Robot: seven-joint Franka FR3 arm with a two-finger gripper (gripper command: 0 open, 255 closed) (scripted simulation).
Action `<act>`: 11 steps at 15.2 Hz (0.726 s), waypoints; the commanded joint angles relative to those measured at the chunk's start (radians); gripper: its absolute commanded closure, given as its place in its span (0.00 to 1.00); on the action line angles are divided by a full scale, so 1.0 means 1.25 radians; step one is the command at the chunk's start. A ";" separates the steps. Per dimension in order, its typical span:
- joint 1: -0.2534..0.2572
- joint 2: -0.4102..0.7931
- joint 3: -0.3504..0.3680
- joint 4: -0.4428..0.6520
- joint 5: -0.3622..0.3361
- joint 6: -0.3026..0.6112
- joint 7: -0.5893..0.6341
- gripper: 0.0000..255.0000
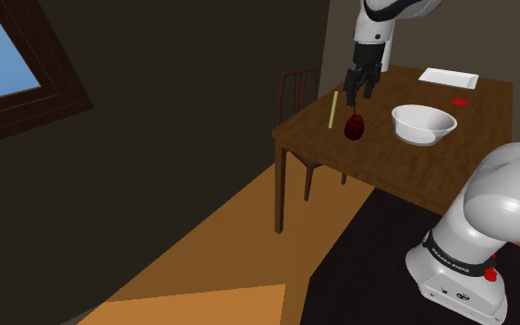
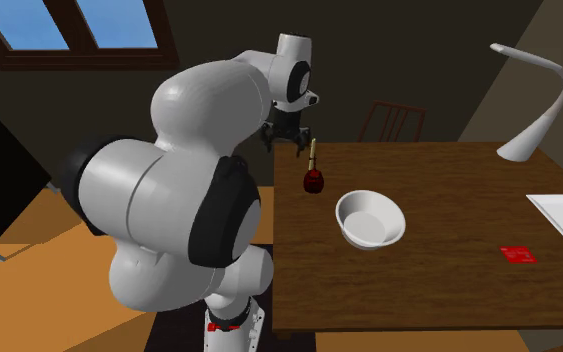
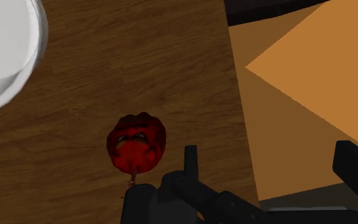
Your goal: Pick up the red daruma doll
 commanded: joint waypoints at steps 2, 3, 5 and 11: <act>-0.007 0.075 -0.046 0.045 0.009 0.027 -0.058 0.00; -0.009 0.102 -0.061 0.064 0.015 0.033 -0.078 0.00; -0.014 0.158 -0.091 0.104 0.031 0.044 -0.120 0.00; -0.024 0.256 -0.132 0.148 0.068 0.085 -0.190 0.00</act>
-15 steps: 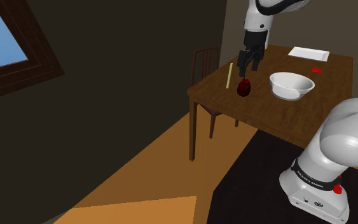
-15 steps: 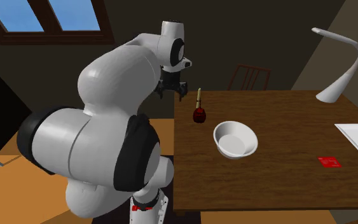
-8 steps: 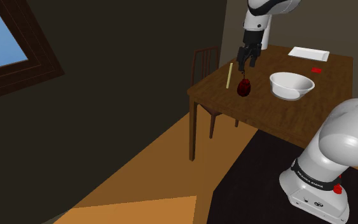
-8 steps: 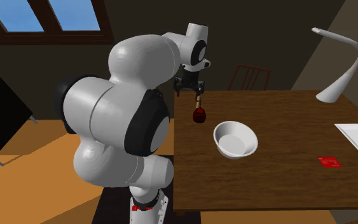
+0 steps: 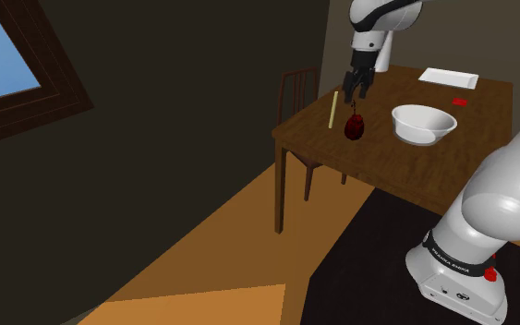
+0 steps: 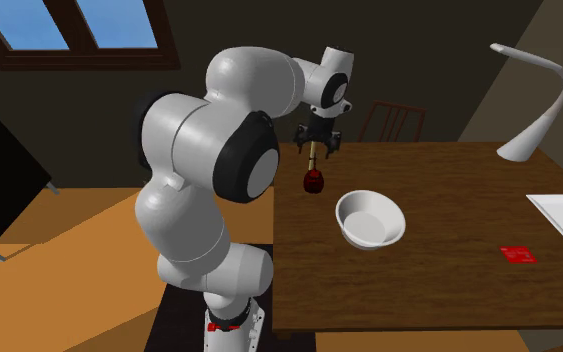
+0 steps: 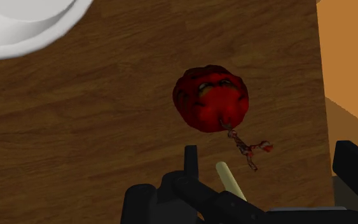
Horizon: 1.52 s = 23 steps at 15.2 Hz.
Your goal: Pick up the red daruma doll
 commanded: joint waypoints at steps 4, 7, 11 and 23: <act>0.000 0.016 -0.003 -0.038 0.007 0.053 -0.008 0.00; 0.000 0.018 -0.003 -0.043 0.008 0.059 -0.009 0.00; 0.000 0.019 -0.003 -0.043 0.008 0.060 -0.010 1.00; 0.000 0.000 0.000 0.005 0.000 -0.005 0.000 1.00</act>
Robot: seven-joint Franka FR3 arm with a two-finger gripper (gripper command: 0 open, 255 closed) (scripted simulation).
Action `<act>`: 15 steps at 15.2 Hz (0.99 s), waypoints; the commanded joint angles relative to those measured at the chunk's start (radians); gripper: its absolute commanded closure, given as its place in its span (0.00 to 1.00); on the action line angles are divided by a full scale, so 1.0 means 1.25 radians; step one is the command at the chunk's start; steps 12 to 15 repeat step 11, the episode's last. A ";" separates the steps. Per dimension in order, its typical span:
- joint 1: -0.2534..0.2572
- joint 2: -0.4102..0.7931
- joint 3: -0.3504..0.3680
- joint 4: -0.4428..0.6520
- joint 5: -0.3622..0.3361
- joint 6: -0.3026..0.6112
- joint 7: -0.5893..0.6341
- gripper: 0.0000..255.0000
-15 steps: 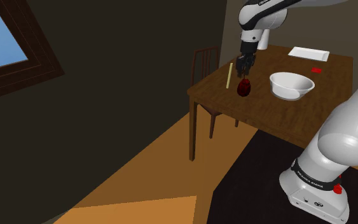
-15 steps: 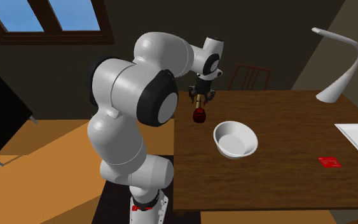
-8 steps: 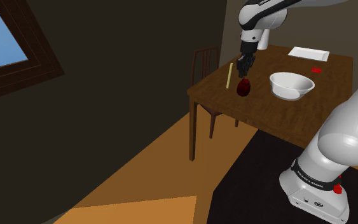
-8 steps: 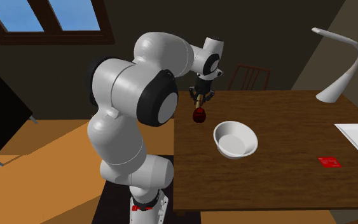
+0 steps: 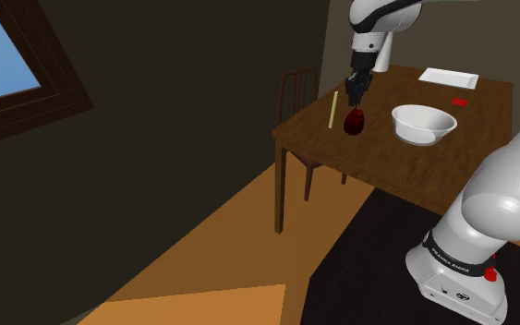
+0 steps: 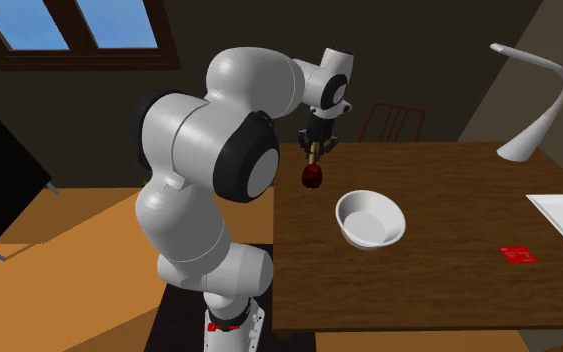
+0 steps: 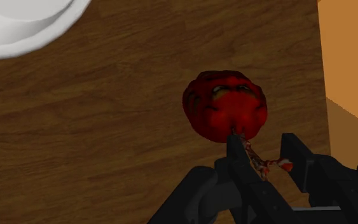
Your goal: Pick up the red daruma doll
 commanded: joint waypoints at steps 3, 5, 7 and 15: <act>0.001 -0.008 0.002 0.035 -0.003 -0.043 0.005 1.00; 0.001 -0.011 0.003 0.054 -0.004 -0.064 0.007 1.00; 0.001 -0.014 0.004 0.072 -0.005 -0.085 0.009 1.00; 0.002 -0.016 0.005 0.093 -0.006 -0.108 0.011 1.00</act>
